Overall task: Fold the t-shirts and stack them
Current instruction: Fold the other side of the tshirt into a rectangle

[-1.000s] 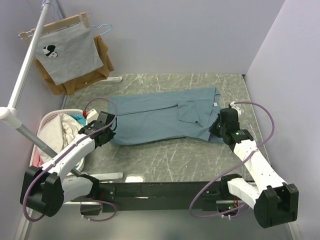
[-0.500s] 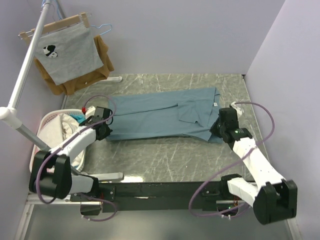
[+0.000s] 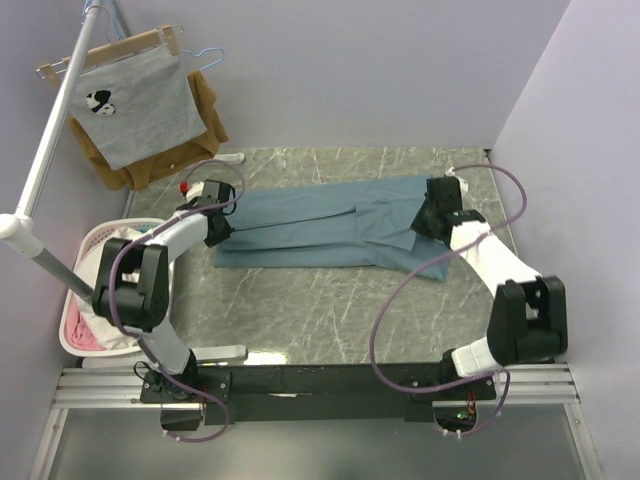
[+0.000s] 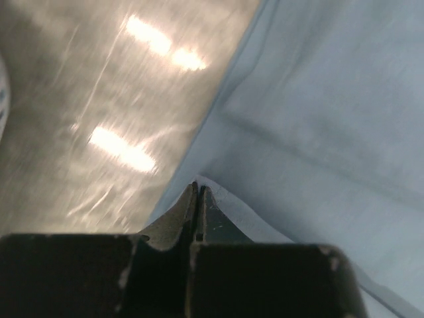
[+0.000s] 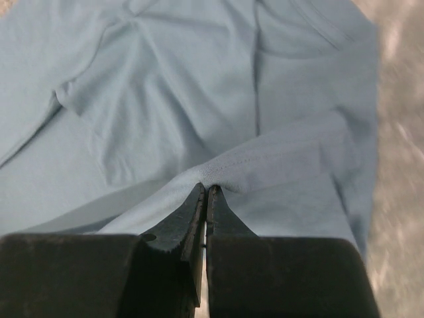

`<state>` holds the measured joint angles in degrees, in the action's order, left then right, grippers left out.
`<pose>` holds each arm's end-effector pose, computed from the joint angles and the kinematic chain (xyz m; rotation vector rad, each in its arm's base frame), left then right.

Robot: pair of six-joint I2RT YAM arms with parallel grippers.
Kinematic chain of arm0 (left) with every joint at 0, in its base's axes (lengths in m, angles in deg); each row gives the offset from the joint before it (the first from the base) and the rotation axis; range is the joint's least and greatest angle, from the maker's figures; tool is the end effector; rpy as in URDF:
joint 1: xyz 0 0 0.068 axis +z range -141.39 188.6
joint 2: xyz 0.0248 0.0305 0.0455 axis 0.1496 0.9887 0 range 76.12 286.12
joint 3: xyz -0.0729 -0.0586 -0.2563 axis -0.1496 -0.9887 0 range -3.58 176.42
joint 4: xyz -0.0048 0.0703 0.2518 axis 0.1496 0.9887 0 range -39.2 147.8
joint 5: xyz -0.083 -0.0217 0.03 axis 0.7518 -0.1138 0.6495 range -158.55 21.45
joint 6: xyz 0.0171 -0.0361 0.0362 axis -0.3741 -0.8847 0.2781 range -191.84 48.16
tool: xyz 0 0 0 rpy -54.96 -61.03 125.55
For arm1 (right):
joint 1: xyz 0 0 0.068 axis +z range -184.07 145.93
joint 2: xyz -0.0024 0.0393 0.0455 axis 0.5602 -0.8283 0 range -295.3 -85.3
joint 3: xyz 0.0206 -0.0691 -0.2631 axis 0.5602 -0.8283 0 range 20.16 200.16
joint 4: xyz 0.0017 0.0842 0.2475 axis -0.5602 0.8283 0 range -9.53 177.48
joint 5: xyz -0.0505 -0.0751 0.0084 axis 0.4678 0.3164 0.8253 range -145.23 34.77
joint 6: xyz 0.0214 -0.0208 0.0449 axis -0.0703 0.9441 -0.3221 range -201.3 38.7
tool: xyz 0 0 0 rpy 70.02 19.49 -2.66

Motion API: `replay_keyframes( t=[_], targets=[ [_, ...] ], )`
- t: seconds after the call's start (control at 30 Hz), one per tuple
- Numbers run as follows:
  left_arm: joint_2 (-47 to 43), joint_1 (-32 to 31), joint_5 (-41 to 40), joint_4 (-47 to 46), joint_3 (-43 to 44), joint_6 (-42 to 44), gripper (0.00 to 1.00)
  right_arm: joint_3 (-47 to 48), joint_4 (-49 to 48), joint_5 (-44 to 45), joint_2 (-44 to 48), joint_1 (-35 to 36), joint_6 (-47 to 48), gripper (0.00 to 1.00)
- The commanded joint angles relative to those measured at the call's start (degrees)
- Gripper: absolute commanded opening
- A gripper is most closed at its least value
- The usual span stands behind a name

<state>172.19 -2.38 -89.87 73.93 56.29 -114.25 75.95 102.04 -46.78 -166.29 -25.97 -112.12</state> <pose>0.3320 -0.0513 0.1876 -0.8015 2.3720 0.1125 0.2984 0.0372 0.2446 0.5370 2.3192 0.1485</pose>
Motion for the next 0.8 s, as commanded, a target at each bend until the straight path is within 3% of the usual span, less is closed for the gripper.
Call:
replay_keyframes(
  t=[0.0, 0.1, 0.13, 0.2, 0.23, 0.27, 0.37, 0.43, 0.5, 0.53, 0.57, 0.77],
  targets=[
    [4.12, 0.7, -2.05, -0.11, 6.12, 1.64, 0.01, 7.66, -2.49, -2.11, -8.1, -0.54, 2.61, 0.0],
    [5.53, 1.05, -1.88, -0.11, 7.27, 1.28, 0.04, 12.4, -2.05, -4.49, -13.47, -0.45, 3.4, 0.0],
    [5.79, 1.14, -2.14, 0.07, 7.36, 1.19, 0.16, 13.46, -1.96, -4.67, -14.71, -0.54, 3.49, 0.0],
    [5.97, 1.31, -2.67, 0.42, 7.19, 0.67, 0.2, 16.1, -2.14, -4.67, -17.78, -0.54, 4.28, 0.01],
    [5.88, 1.4, -2.93, 0.16, 6.84, 0.58, 0.31, 16.89, -2.49, -4.49, -18.76, -0.63, 4.55, 0.03],
    [5.53, 1.58, -3.81, 0.42, 6.48, 0.4, 0.4, 19.16, -2.05, -4.14, -19.72, -0.63, 4.81, 0.12],
    [3.7, 2.46, -6.96, 0.86, 4.9, -1.0, 0.67, 20.32, -4.15, -1.34, -21.49, -0.8, 5.69, 0.21],
    [2.37, 3.33, -7.68, 0.25, 3.23, -1.97, 0.87, 19.62, -7.65, 1.29, -20.79, -1.67, 5.08, 0.43],
    [0.09, 3.77, -7.07, -0.37, 2.27, -1.62, 0.91, 19.27, -8.2, 1.13, -18.95, -2.56, 3.77, 0.48],
    [-0.53, 3.78, -6.81, -0.46, 2.17, -1.27, 0.94, 18.4, -9.86, 1.39, -17.9, -3.0, 3.58, 0.61],
    [-1.67, 3.69, -6.37, -0.72, 2.26, -1.01, 0.95, 16.3, -10.31, 1.74, -16.76, -3.17, 3.32, 0.65],
    [-4.75, 1.76, 0.83, -3.88, 1.38, 2.15, 0.96, 10.85, -6.27, -0.36, -11.39, -3.26, 2.27, 0.69]
  ],
)
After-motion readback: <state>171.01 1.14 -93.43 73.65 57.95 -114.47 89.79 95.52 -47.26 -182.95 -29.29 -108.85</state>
